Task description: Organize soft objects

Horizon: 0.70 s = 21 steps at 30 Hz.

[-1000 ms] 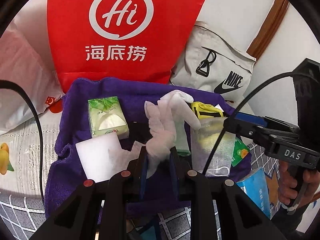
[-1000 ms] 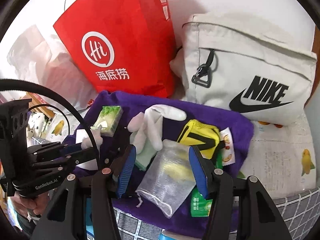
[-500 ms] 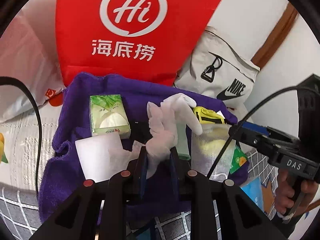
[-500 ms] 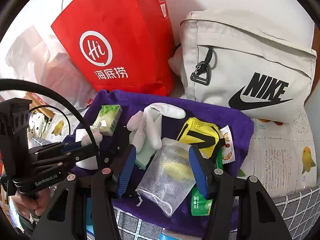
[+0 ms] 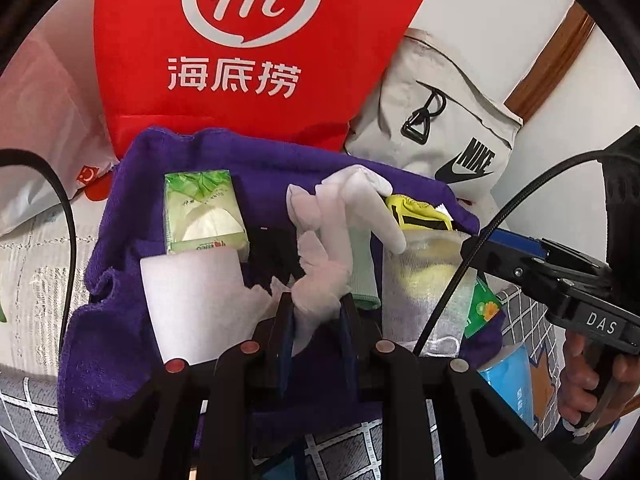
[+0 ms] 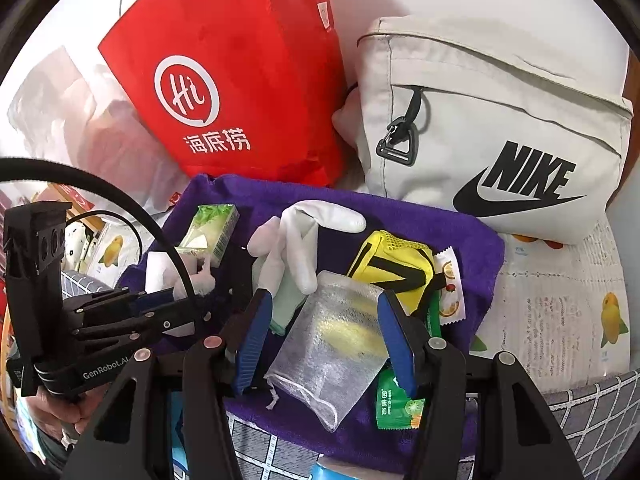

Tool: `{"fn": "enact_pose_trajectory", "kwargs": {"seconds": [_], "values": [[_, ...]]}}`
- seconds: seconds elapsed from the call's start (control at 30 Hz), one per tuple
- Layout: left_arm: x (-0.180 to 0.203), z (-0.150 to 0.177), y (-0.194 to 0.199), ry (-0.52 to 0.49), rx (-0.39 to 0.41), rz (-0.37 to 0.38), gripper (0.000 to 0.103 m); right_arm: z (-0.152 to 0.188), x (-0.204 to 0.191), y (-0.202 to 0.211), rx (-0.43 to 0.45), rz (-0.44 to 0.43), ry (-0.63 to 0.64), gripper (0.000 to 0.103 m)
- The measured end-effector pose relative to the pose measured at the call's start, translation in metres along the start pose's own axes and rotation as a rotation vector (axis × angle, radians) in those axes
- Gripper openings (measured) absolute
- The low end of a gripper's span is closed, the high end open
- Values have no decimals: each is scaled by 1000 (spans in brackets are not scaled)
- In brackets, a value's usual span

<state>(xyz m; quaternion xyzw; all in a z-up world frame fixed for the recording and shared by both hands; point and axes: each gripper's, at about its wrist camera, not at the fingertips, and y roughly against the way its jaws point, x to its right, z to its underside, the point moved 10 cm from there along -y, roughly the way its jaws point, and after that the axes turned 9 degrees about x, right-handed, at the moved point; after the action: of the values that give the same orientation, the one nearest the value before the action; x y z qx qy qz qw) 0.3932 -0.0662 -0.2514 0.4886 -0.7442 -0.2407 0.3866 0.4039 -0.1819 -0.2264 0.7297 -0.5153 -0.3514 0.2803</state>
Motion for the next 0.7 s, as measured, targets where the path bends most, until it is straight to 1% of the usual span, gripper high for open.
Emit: {"fn": "enact_pose_trajectory", "kwargs": {"seconds": [0.07, 0.13, 0.2, 0.27, 0.3, 0.33, 0.5, 0.57, 0.63, 0.7], "values": [[2, 1, -1, -8, -10, 0, 23, 0, -1, -1, -2, -1, 4, 55], [2, 3, -2, -12, -27, -12, 32, 1, -1, -1, -4, -1, 7, 55], [1, 5, -4, -17, -42, -31, 36, 1, -1, -2, -8, -1, 9, 55], [2, 6, -4, -16, -55, -31, 46, 1, -1, -3, -10, 1, 11, 55], [3, 6, -4, -14, -58, -29, 55, 1, -1, -3, -11, 3, 12, 55], [5, 6, -3, -16, -55, -25, 61, 1, -1, -4, -12, 5, 15, 55], [10, 1, 5, -38, -41, -45, 76, 4, -2, -9, -31, 24, 34, 56], [11, -2, 9, -39, -34, -62, 80, 6, -3, -10, -41, 33, 42, 58], [11, -4, 13, -34, -28, -74, 86, 6, -4, -9, -40, 31, 42, 69], [8, -7, 18, -24, -24, -91, 88, 4, -8, -6, -30, 26, 48, 75]]}}
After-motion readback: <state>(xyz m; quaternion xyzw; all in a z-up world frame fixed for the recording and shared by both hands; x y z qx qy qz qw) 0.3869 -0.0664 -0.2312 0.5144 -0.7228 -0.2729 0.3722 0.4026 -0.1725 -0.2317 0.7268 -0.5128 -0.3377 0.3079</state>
